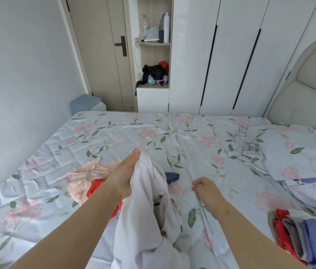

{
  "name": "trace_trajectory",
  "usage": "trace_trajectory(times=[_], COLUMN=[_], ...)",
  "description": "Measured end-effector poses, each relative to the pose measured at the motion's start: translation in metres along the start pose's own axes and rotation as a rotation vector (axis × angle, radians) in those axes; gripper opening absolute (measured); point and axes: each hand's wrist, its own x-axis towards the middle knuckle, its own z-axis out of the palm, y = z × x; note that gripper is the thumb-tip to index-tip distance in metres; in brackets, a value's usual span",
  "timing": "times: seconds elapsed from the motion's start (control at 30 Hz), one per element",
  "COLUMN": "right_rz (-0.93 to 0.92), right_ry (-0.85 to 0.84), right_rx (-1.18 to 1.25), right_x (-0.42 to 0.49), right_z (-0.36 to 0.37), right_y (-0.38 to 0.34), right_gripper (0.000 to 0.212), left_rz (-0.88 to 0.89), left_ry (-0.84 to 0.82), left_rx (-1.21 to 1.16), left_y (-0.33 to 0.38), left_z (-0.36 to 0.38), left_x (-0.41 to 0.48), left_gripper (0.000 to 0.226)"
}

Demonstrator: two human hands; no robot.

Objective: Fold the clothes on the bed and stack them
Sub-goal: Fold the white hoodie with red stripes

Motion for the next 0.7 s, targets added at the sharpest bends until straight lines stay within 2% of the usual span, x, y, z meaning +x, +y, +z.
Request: trace_trajectory(times=[0.1,0.17,0.23,0.33,0.37,0.4,0.47,0.6,0.67,0.7], right_rz=[0.111,0.150,0.138,0.081,0.071,0.060,0.039,0.151,0.195,0.170], right_ry=[-0.093,-0.148,-0.171,-0.145,-0.145,-0.158,-0.196,-0.308,-0.375,-0.407], right_rx=[-0.057,-0.092,-0.096,-0.065,-0.028,0.004,0.002,0.019,0.152,0.248], right_x=[-0.002,-0.007,-0.012,-0.016,-0.017,-0.019,-0.019,-0.021,-0.020,-0.020], right_z=[0.005,0.009,0.011,0.011,0.011,0.010,0.012,0.012,0.011,0.011], right_y=[0.013,0.015,0.013,0.000,-0.007,-0.014,-0.027,-0.036,-0.027,-0.023], right_gripper=[0.027,0.025,0.024,0.034,0.035,0.033,0.016,0.039,0.051,0.049], left_rz=[-0.018,0.016,0.013,0.026,0.030,0.040,0.061,0.098,0.113,0.119], left_ry=[-0.060,-0.108,-0.203,-0.404,-0.424,-0.434,-0.438,-0.434,-0.435,-0.423], left_rx=[-0.111,-0.167,-0.207,-0.278,-0.292,-0.298,-0.312,-0.326,-0.336,-0.338], left_y=[0.002,0.008,0.015,0.025,0.027,0.029,0.033,0.040,0.042,0.043], left_z=[-0.006,-0.007,-0.005,-0.001,-0.001,-0.001,0.003,0.007,0.005,0.003], left_x=[0.000,-0.005,-0.015,-0.029,-0.030,-0.031,-0.034,-0.040,-0.041,-0.041], left_gripper=[0.059,0.053,0.050,0.065,0.068,0.070,0.070,0.069,0.071,0.073])
